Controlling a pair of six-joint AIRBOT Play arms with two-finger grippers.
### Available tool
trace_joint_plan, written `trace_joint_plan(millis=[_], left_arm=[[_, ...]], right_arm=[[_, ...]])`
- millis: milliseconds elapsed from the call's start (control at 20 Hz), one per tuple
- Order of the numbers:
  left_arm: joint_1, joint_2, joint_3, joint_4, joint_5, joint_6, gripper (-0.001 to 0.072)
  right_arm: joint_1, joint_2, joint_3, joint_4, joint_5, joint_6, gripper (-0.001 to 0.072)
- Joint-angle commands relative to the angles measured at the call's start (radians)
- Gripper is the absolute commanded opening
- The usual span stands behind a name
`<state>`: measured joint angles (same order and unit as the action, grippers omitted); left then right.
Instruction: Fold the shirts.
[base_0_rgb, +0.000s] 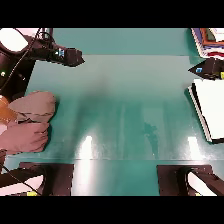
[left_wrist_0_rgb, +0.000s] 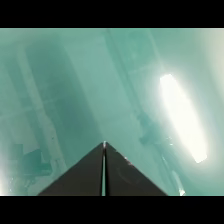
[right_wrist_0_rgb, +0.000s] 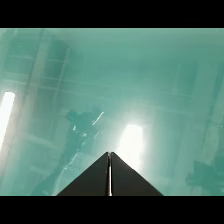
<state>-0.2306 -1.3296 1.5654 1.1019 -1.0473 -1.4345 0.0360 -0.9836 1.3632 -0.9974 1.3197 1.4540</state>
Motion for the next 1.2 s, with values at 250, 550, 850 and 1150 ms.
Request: trace_joint_plan(millis=[250, 550, 850, 1150], left_arm=[[0.0, 0.0, 0.001, 0.0, 0.001, 0.0, 0.0028], [0.0, 0.0, 0.001, -0.008, 0.001, -0.001, 0.0028], [0.045, 0.003, 0.046, 0.205, -0.095, -0.002, 0.0028], [0.239, 0.005, -0.051, 0.541, -0.324, -0.114, 0.072]], right_arm=[[0.002, 0.001, 0.001, 0.001, 0.0, 0.0, 0.0015], [0.002, 0.001, 0.001, 0.001, 0.0, 0.0, 0.0015], [0.002, 0.001, 0.001, 0.001, -0.004, 0.0, 0.0015], [0.002, 0.001, 0.0, 0.001, -0.005, 0.0, 0.0015]])
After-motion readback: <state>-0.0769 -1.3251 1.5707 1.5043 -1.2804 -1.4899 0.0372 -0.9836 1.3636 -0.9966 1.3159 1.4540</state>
